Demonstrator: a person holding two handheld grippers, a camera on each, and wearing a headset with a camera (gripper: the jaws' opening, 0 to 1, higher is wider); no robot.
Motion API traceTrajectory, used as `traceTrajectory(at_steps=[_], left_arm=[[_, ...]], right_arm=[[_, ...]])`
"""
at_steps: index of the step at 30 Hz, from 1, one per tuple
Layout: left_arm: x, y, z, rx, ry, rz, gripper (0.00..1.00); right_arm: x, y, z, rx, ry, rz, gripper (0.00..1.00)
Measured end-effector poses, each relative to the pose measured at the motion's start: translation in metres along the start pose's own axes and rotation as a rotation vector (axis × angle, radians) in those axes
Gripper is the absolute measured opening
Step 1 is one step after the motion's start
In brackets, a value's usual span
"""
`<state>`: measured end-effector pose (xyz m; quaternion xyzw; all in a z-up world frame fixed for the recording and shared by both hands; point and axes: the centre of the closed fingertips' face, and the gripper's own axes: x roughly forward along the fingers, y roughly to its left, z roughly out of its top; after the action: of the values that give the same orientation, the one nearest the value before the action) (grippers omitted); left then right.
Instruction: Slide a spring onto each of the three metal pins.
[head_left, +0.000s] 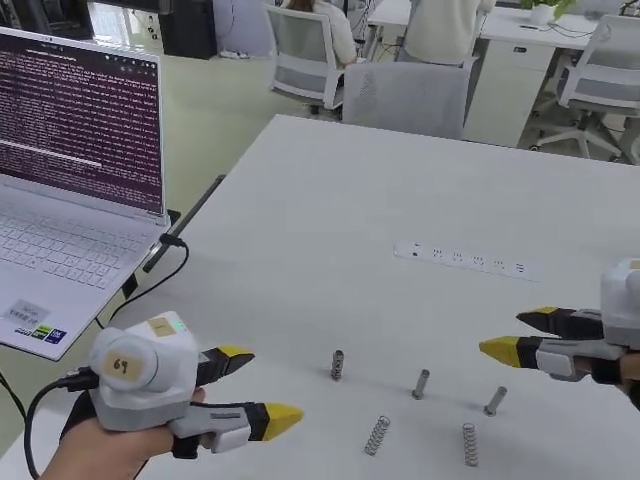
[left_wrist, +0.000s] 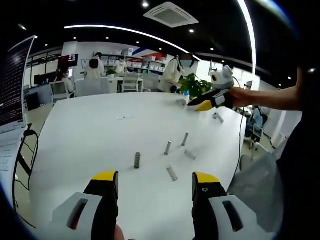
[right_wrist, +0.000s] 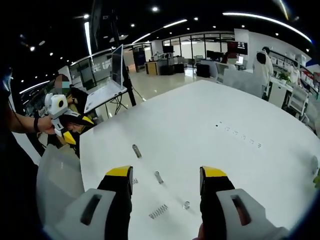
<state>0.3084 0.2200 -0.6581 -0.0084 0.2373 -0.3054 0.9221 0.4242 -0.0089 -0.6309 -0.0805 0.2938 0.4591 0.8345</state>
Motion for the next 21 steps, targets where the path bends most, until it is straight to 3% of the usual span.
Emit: traceTrajectory(at_steps=[12, 21], left_arm=[[-0.001, 0.0, 0.0, -0.001, 0.003, 0.0, 0.55], [0.0, 0.001, -0.001, -0.004, 0.004, 0.001, 0.55]], right_arm=[[-0.022, 0.011, -0.023, 0.061, -0.031, -0.022, 0.57], [-0.04, 0.02, -0.053, 0.127, -0.031, -0.046, 0.63]])
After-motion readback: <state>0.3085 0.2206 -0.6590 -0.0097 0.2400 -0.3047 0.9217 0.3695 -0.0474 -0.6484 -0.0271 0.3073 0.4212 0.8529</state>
